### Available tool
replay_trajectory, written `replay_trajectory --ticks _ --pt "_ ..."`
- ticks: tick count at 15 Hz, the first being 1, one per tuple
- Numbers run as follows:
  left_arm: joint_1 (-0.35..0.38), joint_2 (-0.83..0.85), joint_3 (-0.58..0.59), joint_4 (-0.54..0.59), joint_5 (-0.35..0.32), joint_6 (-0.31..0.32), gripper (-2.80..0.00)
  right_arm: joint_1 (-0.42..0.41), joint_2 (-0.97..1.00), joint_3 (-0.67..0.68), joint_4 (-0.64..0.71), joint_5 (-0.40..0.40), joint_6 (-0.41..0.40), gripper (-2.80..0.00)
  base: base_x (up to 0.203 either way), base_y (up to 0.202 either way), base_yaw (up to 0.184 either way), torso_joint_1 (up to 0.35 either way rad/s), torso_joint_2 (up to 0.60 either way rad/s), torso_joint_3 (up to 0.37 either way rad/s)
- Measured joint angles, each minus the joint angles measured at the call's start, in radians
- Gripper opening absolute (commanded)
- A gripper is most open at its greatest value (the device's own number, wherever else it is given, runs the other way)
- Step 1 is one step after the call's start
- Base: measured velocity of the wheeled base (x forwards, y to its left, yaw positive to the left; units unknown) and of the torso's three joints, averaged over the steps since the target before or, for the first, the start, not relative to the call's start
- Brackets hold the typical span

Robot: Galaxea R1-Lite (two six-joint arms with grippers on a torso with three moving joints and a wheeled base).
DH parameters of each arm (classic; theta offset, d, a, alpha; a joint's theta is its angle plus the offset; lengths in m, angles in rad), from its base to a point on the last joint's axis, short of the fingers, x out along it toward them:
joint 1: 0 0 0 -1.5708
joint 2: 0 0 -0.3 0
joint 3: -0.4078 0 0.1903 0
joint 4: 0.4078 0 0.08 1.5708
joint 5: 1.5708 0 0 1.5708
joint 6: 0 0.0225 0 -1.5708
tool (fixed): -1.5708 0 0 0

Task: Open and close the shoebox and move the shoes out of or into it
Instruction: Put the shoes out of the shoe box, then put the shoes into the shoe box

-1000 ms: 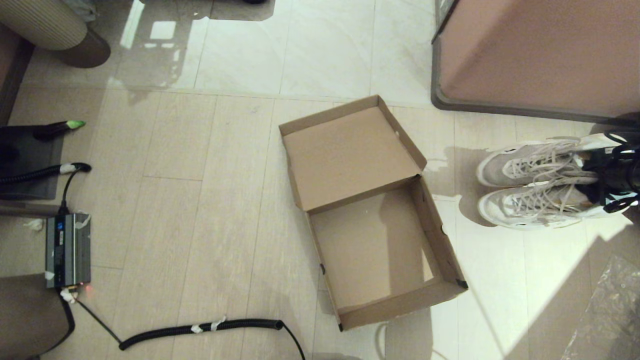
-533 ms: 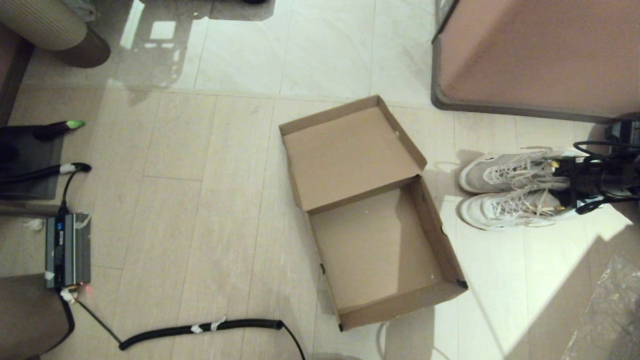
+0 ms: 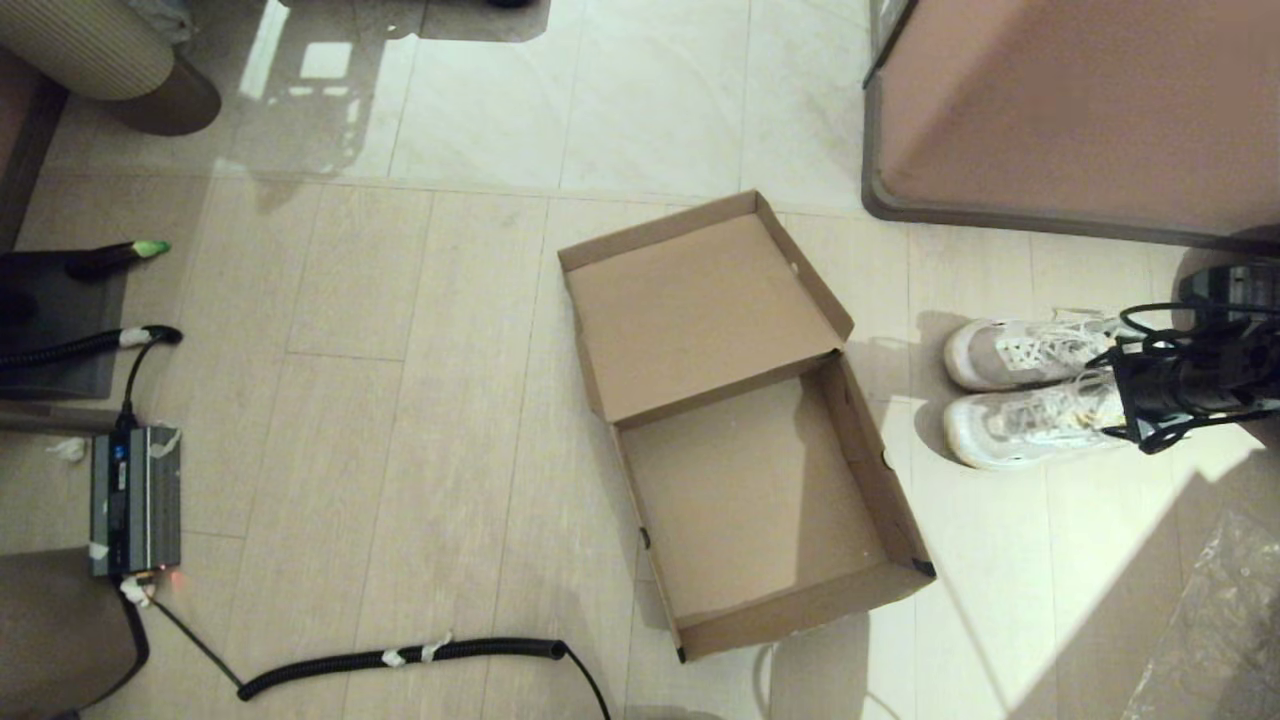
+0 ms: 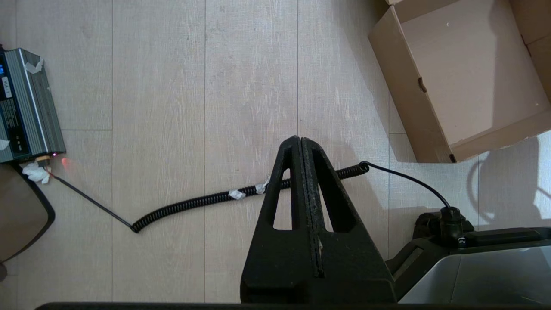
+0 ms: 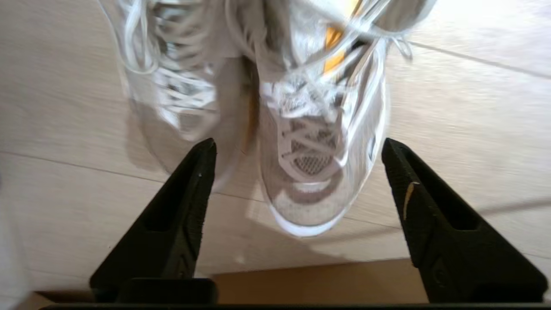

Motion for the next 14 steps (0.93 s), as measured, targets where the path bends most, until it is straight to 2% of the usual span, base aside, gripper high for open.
replay_trajectory --ticks 4,6,7,9,10,12,14 --pt "0.001 0.000 0.000 0.000 -0.001 0.000 -2.80 0.015 -0.052 0.049 0.043 0.001 -0.105 0.00 0.000 0.000 0.000 0.000 0.00 0.000" --pt "0.001 0.000 0.000 0.000 0.000 0.000 -2.80 0.067 -0.096 0.118 0.048 0.000 -0.219 0.00 0.000 0.000 0.000 0.000 0.00 0.000" --pt "0.000 0.000 0.000 0.000 0.000 0.000 -2.80 0.111 -0.116 0.166 0.044 -0.008 -0.301 -2.80 0.000 0.000 0.000 0.000 0.00 0.000" --pt "0.000 0.000 0.000 0.000 0.000 -0.003 -2.80 0.191 -0.142 0.224 0.007 -0.054 -0.436 -2.80 0.000 0.000 0.000 0.000 0.00 0.000" --pt "0.000 0.000 0.000 0.000 0.000 -0.009 -2.80 0.227 -0.149 0.238 -0.011 -0.084 -0.462 -2.80 0.000 0.000 0.000 0.000 0.00 0.000" --pt "0.000 0.000 0.000 0.000 0.000 -0.007 -2.80 0.290 -0.150 0.249 -0.020 -0.121 -0.471 -2.80 0.000 0.000 0.000 0.000 0.00 0.000" --pt "0.001 0.000 0.000 0.002 -0.007 0.028 -2.80 0.333 -0.130 0.245 -0.028 -0.182 -0.472 -2.80 0.000 0.000 0.000 0.000 0.00 0.000"
